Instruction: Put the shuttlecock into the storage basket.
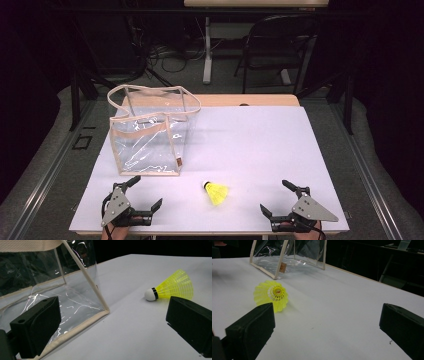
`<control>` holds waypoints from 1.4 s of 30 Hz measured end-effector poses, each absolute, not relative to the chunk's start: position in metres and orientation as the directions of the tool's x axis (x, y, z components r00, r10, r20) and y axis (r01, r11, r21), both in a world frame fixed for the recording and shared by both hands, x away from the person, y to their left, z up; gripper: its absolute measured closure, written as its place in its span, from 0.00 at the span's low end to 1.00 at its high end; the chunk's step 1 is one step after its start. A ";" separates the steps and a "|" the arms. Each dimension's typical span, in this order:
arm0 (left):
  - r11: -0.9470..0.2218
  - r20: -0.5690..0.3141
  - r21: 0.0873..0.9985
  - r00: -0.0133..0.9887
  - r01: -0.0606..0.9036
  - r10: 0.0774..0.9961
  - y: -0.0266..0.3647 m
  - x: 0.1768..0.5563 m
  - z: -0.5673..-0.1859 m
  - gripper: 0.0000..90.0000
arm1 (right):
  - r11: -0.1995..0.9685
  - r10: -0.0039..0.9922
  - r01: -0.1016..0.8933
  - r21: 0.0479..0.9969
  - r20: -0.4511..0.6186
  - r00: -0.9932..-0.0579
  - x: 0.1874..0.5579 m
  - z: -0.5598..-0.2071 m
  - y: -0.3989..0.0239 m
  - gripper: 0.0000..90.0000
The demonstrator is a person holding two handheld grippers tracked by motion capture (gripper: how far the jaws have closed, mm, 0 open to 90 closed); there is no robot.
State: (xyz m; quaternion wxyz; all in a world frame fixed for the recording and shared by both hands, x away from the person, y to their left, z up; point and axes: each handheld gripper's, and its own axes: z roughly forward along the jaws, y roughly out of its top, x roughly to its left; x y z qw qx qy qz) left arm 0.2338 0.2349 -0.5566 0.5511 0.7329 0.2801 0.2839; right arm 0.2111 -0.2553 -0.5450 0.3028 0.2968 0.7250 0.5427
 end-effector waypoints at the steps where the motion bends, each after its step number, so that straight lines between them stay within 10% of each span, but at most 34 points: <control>1: -0.235 0.107 0.967 0.683 0.098 0.722 0.235 0.234 -0.557 0.00 | 0.235 0.759 0.102 0.967 -0.117 -0.640 0.211 -0.545 -0.255 0.00; 42: -0.241 0.114 0.966 0.688 0.090 0.717 0.234 0.231 -0.556 0.00 | 0.268 0.752 0.135 0.954 -0.119 -0.648 0.213 -0.538 -0.243 0.00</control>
